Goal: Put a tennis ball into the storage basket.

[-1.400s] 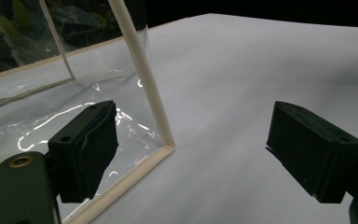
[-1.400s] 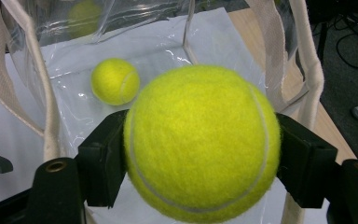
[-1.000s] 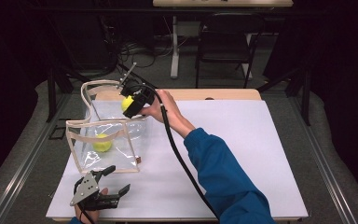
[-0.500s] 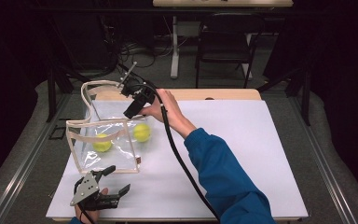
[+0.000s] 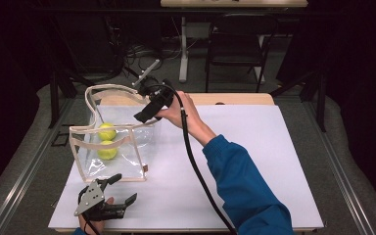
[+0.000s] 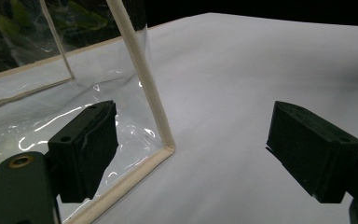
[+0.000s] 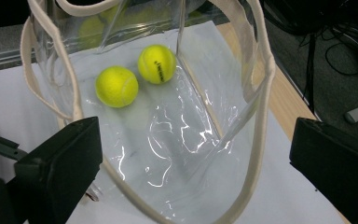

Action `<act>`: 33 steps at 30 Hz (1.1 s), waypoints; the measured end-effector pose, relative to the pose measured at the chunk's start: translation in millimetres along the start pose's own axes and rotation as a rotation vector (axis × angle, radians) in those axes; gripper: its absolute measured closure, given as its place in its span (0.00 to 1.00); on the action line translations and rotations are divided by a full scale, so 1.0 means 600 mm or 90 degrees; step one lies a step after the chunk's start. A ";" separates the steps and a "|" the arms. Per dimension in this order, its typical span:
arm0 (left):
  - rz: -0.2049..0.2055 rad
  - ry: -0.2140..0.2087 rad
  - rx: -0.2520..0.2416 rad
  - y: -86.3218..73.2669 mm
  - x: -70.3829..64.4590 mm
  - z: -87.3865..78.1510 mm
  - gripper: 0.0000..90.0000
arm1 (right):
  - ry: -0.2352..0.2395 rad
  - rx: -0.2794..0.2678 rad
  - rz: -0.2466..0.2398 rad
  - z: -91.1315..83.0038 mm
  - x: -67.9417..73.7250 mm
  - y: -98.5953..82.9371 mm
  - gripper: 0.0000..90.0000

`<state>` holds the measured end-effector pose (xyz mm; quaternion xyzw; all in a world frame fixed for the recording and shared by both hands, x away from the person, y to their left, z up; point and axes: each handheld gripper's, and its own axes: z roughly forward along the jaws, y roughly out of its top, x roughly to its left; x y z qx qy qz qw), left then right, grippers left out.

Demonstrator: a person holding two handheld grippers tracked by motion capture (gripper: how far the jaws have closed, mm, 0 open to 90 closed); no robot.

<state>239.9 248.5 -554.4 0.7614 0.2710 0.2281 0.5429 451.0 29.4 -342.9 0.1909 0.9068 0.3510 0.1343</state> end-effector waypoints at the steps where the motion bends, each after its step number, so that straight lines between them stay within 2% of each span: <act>1: 0.000 0.000 0.000 0.000 0.000 0.000 0.18 | 0.001 -0.003 0.000 -0.004 -0.001 -0.003 0.02; 9: 0.000 0.003 -0.004 0.000 -0.002 0.001 0.18 | -0.001 -0.022 -0.001 -0.034 -0.001 -0.033 0.01; 14: 0.000 0.002 -0.001 0.000 -0.001 0.001 0.18 | 0.002 -0.021 0.002 -0.048 -0.003 -0.054 0.01; 33: 0.000 0.007 0.000 0.001 -0.003 0.002 0.18 | 0.006 -0.013 0.029 -0.064 -0.016 -0.123 0.01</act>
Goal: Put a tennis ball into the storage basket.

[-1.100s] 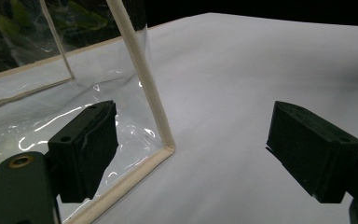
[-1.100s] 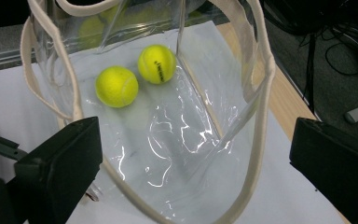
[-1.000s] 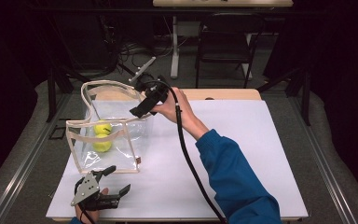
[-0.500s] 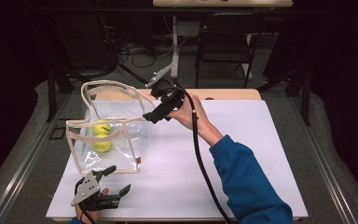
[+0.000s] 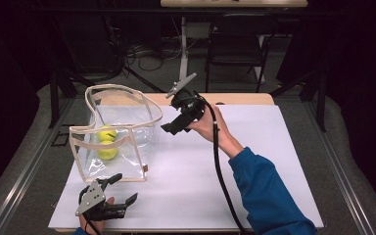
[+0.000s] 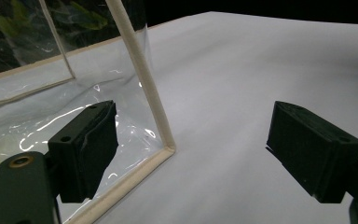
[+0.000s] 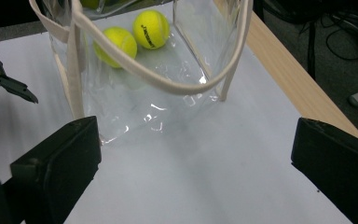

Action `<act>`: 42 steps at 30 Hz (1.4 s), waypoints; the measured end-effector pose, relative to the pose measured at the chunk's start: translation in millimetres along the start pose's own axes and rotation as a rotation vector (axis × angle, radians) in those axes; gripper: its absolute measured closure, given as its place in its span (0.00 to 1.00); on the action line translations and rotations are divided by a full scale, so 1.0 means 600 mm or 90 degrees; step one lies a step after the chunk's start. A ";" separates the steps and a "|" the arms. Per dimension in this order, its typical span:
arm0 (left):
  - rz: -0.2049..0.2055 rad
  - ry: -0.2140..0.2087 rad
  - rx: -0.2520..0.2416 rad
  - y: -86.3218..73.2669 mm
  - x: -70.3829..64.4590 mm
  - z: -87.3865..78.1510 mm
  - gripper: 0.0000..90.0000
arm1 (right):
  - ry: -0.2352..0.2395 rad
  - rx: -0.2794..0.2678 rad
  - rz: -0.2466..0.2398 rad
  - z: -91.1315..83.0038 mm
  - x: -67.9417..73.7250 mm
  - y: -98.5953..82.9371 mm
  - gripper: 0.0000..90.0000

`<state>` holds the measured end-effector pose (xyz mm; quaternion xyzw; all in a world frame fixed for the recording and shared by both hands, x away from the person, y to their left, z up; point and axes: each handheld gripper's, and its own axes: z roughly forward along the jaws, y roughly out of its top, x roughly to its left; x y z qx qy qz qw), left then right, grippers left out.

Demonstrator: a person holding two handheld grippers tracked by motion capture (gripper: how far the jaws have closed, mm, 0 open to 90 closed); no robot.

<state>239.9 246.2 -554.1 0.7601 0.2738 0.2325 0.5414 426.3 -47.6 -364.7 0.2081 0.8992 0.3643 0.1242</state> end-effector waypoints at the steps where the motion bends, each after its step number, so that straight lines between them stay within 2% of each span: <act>1: 0.000 0.000 -0.001 0.000 0.000 0.000 0.18 | 0.002 0.001 0.002 0.000 -0.001 -0.004 0.01; 12: -0.001 0.011 0.005 0.001 -0.001 0.003 0.18 | 0.004 0.026 0.017 0.004 -0.006 -0.062 0.01; 25: 0.001 0.006 0.009 -0.001 0.000 0.005 0.18 | 0.001 0.031 0.036 0.002 -0.010 -0.126 0.01; 42: 0.002 0.003 0.008 -0.001 0.001 0.004 0.18 | -0.010 0.029 0.050 -0.014 -0.005 -0.175 0.01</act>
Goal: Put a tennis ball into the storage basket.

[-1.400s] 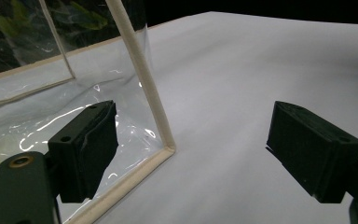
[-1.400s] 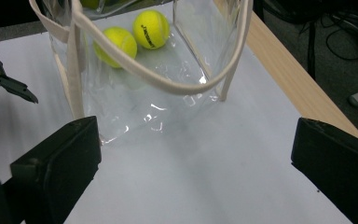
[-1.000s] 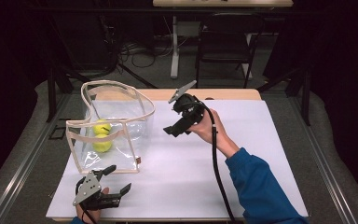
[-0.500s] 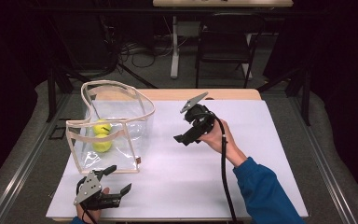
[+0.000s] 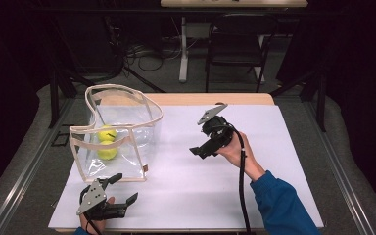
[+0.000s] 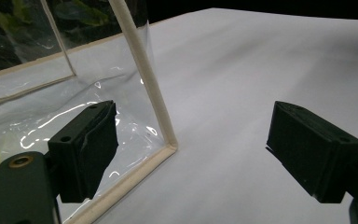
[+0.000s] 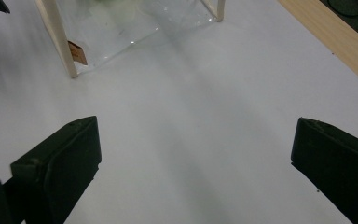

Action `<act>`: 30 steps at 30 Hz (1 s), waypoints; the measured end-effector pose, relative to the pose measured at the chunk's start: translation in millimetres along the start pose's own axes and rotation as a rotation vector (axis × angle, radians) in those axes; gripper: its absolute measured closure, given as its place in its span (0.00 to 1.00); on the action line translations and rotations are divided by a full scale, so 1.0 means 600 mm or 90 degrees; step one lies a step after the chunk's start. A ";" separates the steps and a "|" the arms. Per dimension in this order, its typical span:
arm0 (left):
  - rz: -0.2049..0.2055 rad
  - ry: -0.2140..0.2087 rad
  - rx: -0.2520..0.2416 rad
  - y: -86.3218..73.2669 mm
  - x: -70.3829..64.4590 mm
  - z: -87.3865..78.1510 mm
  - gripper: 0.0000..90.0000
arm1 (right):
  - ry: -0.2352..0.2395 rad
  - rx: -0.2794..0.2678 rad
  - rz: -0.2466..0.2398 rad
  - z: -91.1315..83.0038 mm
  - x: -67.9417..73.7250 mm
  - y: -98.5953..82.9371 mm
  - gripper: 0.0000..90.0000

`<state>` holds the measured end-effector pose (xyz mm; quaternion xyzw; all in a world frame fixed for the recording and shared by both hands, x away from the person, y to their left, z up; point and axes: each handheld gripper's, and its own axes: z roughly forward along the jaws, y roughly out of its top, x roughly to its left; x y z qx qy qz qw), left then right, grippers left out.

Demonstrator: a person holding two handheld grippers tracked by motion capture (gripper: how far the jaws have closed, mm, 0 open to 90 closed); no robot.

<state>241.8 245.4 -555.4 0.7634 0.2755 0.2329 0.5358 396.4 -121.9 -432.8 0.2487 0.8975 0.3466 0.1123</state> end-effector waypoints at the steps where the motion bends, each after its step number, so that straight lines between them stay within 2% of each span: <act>1: 0.000 0.000 0.000 0.000 0.000 0.000 0.18 | -0.001 0.000 0.001 -0.001 0.000 -0.003 0.01; 30: 0.000 0.002 -0.001 0.000 0.000 0.000 0.18 | -0.024 0.007 0.035 -0.031 0.007 -0.113 0.01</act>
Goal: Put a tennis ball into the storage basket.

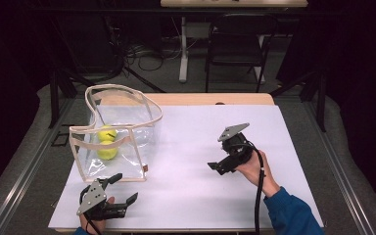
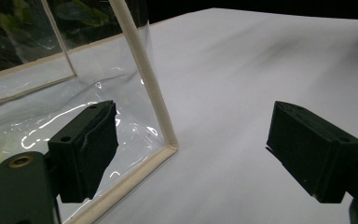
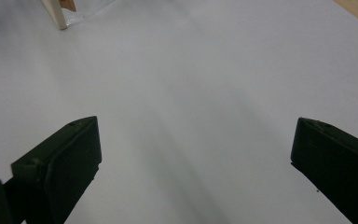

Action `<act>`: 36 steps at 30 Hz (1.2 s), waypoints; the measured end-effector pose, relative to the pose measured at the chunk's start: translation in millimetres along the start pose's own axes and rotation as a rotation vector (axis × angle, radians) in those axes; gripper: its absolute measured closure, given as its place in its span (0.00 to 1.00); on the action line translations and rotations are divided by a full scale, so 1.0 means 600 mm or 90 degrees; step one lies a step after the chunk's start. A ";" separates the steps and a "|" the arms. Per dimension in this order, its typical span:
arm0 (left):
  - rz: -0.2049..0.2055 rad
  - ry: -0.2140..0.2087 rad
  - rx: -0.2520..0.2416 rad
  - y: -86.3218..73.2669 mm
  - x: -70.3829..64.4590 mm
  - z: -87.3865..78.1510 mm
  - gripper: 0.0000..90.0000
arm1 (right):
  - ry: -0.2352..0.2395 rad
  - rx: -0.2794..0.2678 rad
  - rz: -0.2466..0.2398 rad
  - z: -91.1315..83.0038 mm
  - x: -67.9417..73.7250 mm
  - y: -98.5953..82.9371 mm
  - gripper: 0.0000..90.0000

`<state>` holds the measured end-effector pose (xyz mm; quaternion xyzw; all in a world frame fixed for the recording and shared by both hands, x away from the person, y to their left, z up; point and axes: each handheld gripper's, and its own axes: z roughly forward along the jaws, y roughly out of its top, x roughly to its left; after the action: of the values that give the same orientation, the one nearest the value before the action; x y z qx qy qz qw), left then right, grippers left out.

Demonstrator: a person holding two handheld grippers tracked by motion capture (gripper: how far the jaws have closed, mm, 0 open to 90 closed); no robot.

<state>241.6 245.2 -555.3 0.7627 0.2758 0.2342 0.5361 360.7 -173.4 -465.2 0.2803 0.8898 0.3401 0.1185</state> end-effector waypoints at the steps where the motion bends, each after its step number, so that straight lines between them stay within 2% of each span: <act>1: 0.000 0.000 0.000 0.000 0.000 0.000 0.18 | -0.001 0.000 0.003 0.000 0.000 -0.004 0.01; 7: 0.000 0.000 0.000 0.000 0.000 0.000 0.18 | -0.002 0.002 0.011 -0.003 0.001 -0.026 0.02; 20: -0.001 0.001 0.002 0.000 -0.001 0.001 0.18 | -0.007 0.001 0.039 -0.003 0.007 -0.100 0.02; 36: 0.000 0.001 0.003 0.000 -0.001 0.001 0.18 | -0.019 -0.011 0.073 -0.014 0.014 -0.164 0.01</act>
<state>241.8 244.4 -555.6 0.7639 0.2768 0.2340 0.5340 309.3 -233.4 -525.3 0.3349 0.8674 0.3500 0.1142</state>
